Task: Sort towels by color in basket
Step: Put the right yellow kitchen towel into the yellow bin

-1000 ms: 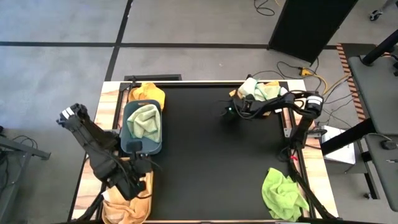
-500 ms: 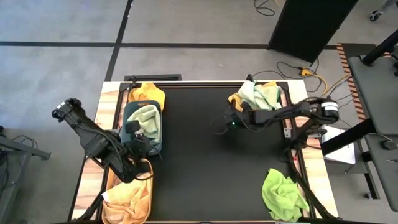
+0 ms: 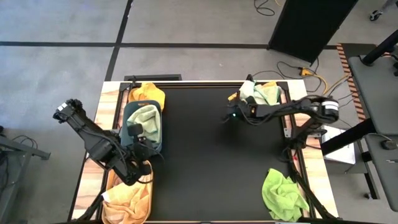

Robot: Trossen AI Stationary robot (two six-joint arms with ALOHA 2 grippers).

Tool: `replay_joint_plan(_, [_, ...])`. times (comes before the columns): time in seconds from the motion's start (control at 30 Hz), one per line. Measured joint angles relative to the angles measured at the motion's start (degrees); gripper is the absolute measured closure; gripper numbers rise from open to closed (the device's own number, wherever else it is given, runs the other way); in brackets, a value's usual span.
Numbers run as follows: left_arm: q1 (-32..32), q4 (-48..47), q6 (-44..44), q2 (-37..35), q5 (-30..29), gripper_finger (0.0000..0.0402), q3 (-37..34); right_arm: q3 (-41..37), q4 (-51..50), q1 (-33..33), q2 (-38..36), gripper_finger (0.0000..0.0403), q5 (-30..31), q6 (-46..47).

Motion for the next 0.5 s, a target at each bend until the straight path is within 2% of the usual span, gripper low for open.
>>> replay_joint_plan(0.17, [0.7,0.3,1.6,-0.1,1.1,0.0322,-0.3,0.0,8.3,-4.3,7.9,0.0211,0.2,-2.0])
replay_joint_plan(0.27, [1.0,0.2,1.6,-0.4,1.1,0.0322,-0.6,0.2,12.3,-6.9,12.2,0.0187,1.3,-2.6])
replay_joint_plan(0.37, [1.0,0.2,1.6,-0.4,1.1,0.0322,-0.9,0.6,13.9,-8.7,15.2,0.0185,1.7,-1.6])
replay_joint_plan(0.5, [1.7,0.4,1.6,-0.9,2.5,0.0322,-1.0,0.7,14.2,-9.7,17.7,0.0212,1.4,0.5])
